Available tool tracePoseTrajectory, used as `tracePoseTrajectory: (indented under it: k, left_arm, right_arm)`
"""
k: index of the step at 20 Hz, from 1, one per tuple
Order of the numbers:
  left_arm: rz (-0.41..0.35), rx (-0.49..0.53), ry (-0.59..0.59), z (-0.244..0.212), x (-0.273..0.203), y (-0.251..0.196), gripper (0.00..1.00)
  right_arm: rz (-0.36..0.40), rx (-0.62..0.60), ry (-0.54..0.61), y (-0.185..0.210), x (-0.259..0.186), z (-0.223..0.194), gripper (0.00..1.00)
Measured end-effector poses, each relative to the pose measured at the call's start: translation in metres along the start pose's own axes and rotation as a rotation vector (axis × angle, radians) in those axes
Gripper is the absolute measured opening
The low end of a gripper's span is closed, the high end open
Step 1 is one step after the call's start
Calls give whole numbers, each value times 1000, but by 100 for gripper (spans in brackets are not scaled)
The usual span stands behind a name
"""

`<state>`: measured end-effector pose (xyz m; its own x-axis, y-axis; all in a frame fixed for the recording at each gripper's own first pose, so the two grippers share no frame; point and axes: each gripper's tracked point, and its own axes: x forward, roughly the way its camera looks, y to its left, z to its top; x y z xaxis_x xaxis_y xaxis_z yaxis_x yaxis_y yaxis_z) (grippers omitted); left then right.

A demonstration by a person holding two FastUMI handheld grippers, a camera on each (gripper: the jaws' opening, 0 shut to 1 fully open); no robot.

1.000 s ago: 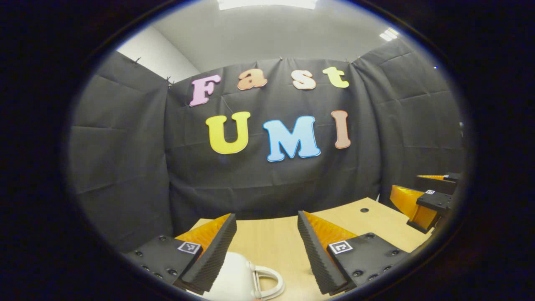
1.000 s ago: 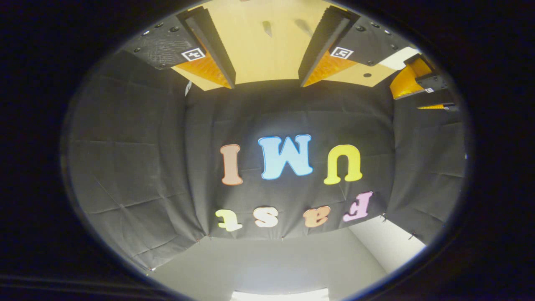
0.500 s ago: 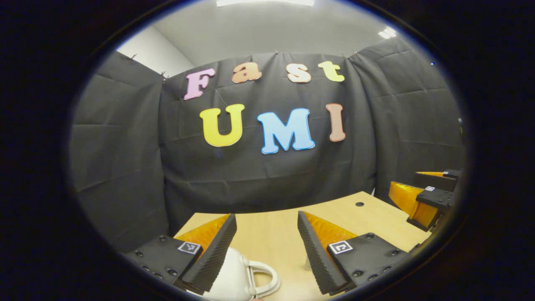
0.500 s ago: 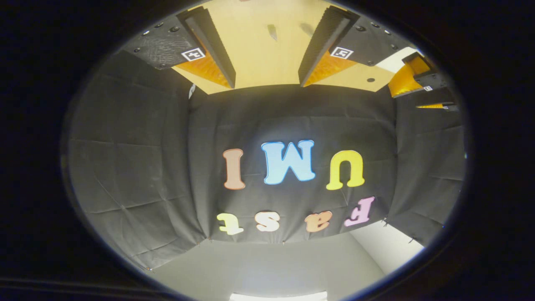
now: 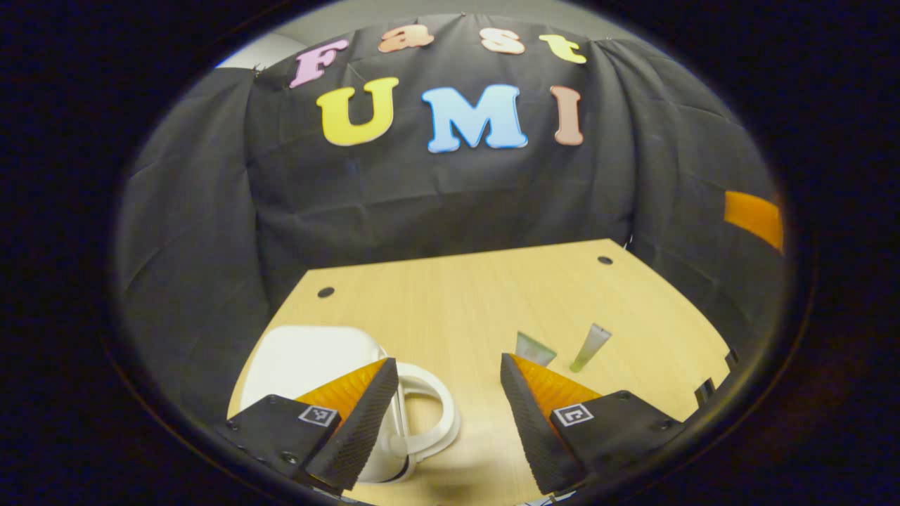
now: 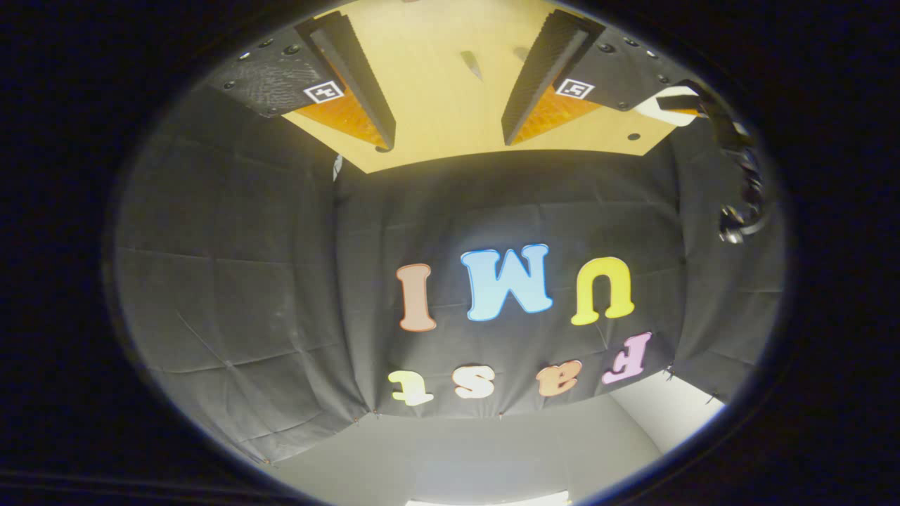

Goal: First open the suitcase, pack the skin care products into it, and then close the suitcase.

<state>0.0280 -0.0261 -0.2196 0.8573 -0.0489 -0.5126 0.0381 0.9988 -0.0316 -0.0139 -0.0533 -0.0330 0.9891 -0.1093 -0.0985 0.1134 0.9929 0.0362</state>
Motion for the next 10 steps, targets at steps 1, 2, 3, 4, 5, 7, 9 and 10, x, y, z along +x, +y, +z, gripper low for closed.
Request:
tracePoseTrajectory:
  k: [1,2,3,4,5,7,9,10]
  left_arm:
    - [13,-4,63,-17,13,1,95]
    - [28,-11,105,-31,26,4,95]
    - [43,-20,139,-41,38,5,100]
    - [55,-27,167,-50,47,5,96]
    - [69,-28,191,-57,54,6,96]
    - [111,-9,228,-68,70,10,96]
    - [144,15,265,-79,84,14,95]
    - [150,19,289,-86,88,14,93]
  right_arm:
    - [-13,1,7,-5,-1,-3,93]
    - [-24,0,16,-10,-2,-4,93]
    - [-34,-3,25,-13,-4,-6,92]
    - [-44,-9,34,-17,-7,-8,92]
    - [-53,-16,39,-21,-10,-11,93]
    - [-74,-36,47,-27,-15,-13,92]
    - [-93,-47,58,-32,-19,-17,93]
    - [-100,-47,64,-33,-21,-18,93]
